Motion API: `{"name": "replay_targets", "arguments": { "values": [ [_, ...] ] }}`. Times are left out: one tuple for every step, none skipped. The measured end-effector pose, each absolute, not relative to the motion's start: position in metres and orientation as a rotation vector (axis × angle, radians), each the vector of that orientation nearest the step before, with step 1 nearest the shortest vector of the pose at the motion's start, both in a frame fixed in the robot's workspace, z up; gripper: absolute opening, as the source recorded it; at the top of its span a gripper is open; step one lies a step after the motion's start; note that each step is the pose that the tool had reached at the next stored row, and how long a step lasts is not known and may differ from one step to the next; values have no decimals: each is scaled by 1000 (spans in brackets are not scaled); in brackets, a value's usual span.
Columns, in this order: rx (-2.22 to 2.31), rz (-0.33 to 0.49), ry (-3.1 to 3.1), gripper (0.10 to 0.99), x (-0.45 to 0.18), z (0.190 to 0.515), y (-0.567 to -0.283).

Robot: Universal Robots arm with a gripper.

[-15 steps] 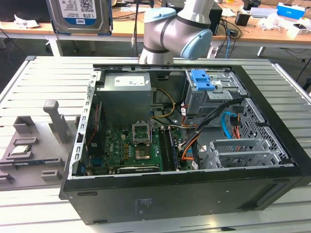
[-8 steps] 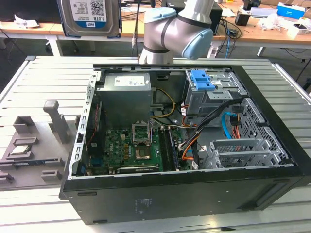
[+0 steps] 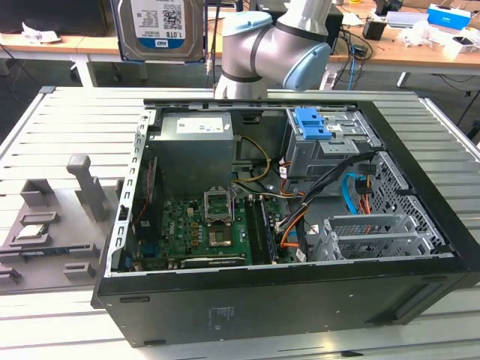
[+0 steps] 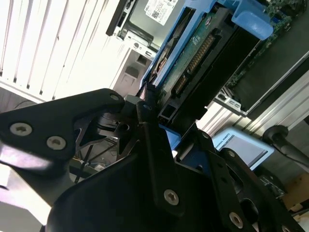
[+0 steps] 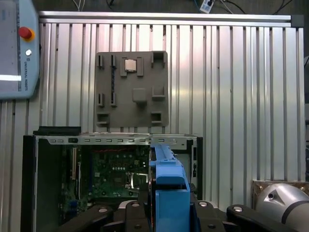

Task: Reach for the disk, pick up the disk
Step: 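Pick up the disk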

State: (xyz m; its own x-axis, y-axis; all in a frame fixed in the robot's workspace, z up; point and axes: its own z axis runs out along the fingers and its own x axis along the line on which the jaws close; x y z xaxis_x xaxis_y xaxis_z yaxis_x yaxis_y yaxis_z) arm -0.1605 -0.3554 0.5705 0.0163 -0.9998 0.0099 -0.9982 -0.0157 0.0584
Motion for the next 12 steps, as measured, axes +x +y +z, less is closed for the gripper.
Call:
{"name": "replay_targets", "arguments": {
  "values": [
    [2204, -52, -2169, 369, -159, 570, -355],
    [2204, -53, -2169, 369, -156, 570, -355],
    [2204, -53, -2169, 369, -154, 569, -355],
    [2204, -53, -2169, 369, -151, 568, -355],
    [2204, -53, -2169, 369, -147, 567, -355],
    [2204, -53, -2169, 369, -143, 566, -355],
    [2204, -53, -2169, 369, -140, 565, -355],
    [2204, -53, -2169, 369, -137, 564, -355],
    [2204, -53, -2169, 369, -135, 564, -355],
    [2204, -53, -2169, 369, -133, 563, -355],
    [2204, -54, -2169, 369, -131, 562, -355],
    [2204, -54, -2169, 369, -128, 561, -355]
  ]
}}
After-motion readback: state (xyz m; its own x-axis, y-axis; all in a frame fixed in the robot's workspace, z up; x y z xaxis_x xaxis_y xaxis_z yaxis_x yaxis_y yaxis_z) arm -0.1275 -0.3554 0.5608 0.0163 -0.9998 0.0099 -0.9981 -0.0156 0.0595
